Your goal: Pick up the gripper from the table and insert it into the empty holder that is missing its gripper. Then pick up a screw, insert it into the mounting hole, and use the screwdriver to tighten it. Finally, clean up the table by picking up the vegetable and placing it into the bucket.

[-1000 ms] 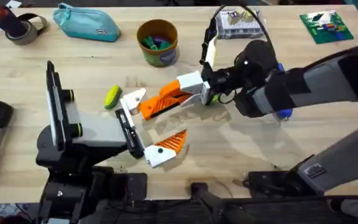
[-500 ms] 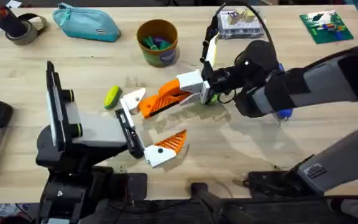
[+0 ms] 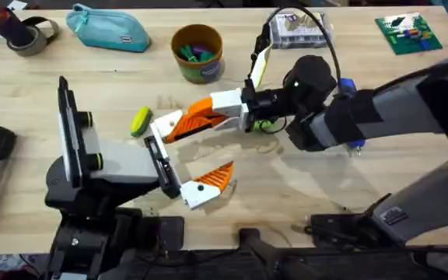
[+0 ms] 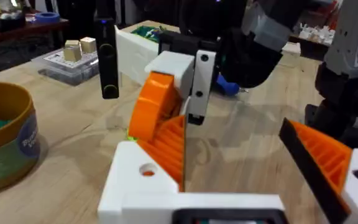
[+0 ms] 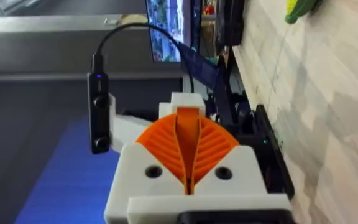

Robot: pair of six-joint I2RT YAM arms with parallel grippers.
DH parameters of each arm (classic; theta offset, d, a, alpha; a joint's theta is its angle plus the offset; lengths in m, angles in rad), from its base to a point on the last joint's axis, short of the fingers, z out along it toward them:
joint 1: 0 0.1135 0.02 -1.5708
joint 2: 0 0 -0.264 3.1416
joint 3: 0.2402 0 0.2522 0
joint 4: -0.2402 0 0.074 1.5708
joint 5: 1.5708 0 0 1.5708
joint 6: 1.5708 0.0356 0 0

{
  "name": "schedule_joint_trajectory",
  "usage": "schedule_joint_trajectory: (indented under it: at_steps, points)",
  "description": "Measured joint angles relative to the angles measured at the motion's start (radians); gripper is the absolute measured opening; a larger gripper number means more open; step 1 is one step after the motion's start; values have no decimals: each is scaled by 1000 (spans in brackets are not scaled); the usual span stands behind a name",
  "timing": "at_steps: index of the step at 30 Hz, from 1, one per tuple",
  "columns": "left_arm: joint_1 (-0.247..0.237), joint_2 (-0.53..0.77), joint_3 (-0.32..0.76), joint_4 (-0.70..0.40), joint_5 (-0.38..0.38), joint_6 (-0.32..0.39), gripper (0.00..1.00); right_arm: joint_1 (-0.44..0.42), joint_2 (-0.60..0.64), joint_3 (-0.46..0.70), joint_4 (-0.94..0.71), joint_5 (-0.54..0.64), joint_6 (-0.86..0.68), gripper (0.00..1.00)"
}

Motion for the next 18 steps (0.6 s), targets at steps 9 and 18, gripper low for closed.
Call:
schedule_joint_trajectory:
  at_steps: [9, 18]
  points:
    - [0, 0, 0, 2, -15, 0, 987, 25, 0, 0, -3, 83, -7, 26]
    - [0, 0, 0, 2, -19, 0, 987, 28, 0, 0, -3, 91, -9, 26]
